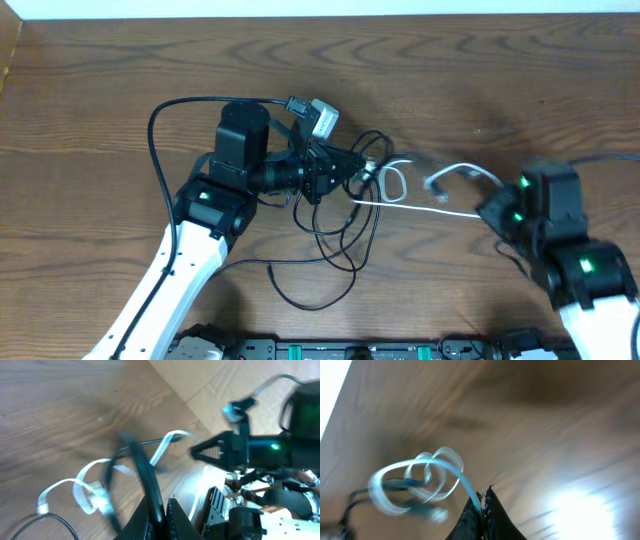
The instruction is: Untangle cables
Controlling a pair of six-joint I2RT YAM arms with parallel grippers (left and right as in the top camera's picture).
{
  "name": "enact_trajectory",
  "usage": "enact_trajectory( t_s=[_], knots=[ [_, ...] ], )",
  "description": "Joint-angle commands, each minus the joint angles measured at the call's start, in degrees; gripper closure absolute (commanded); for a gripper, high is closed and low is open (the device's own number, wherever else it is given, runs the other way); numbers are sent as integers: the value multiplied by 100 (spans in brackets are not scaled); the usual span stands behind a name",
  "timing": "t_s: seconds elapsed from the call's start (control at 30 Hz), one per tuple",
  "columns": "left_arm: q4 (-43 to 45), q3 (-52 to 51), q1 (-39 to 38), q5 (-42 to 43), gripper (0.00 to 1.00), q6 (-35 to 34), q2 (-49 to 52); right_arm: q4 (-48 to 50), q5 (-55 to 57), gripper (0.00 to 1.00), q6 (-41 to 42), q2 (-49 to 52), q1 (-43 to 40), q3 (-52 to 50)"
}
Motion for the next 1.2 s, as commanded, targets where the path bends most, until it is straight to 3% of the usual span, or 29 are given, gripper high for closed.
enact_trajectory(
  t_s=[0.0,0.2,0.53,0.73,0.8,0.9,0.93,1.0,1.17],
  knots=[
    [9,68,153,85,93,186,-22,-448,2839,99,37,-345,-157,7],
    [-142,68,527,-96,92,195,-22,-782,3644,99,264,-529,-734,17],
    [-1027,68,1320,-3091,92,-162,-22,-785,3620,99,195,-557,-1987,387],
    [-1036,68,1469,-3611,92,-544,-22,-765,3198,99,192,-557,-2441,404],
    [-1012,68,1462,-3139,93,-555,-20,-697,2706,93,-9,-557,-2446,404],
    [-905,68,1462,-2236,93,-551,-20,-535,1941,72,-546,-557,-2444,404],
    [-745,68,1462,-1447,92,-518,-20,-448,1338,63,-885,-557,-2444,404],
    [-380,68,1462,-289,93,-251,-20,-407,472,60,-1298,-557,-2444,404],
    [385,68,1462,1141,92,-164,-20,-92,-1814,54,-2566,-557,-2444,404]
  ],
)
